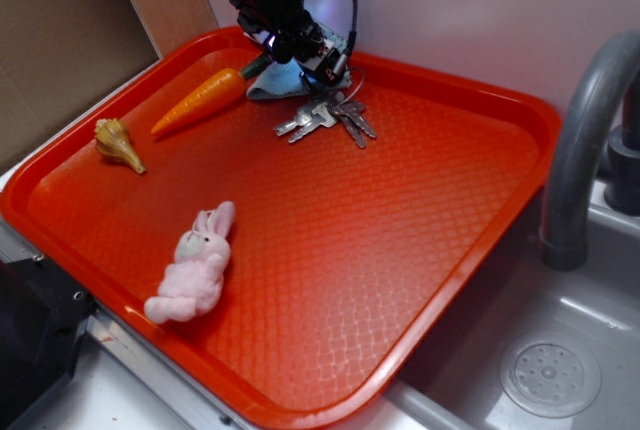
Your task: Grab the blue cloth.
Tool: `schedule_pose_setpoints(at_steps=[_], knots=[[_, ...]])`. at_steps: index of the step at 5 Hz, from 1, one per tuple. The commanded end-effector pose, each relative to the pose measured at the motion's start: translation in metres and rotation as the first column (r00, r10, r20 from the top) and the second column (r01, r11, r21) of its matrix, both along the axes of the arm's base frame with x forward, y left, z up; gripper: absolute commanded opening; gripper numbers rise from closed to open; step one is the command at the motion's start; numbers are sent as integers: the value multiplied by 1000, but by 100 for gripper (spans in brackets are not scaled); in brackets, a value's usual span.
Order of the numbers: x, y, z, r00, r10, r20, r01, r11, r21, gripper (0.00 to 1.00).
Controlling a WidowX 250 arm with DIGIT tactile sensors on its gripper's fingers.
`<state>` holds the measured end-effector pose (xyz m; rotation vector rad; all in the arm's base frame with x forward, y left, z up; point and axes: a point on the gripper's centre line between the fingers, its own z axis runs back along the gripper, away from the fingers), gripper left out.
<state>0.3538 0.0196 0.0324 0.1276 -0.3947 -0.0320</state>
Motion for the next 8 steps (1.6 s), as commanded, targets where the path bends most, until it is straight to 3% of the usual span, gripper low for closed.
schedule_pose_setpoints(at_steps=[1,3,4,6,7,8], knots=[[-9,10,19,999,28,29,-28,1000,-9,0],[-12,8,23,999,6,52,-6,1000,5,0],[-22,1,53,998,19,54,-18,1000,-23,0],[-76,-25,157,999,-24,-46,8,947,-321,0],[-101,-25,207,991,-67,-119,24,942,-334,0],[-121,-33,258,991,37,-125,-65,973,-224,0]])
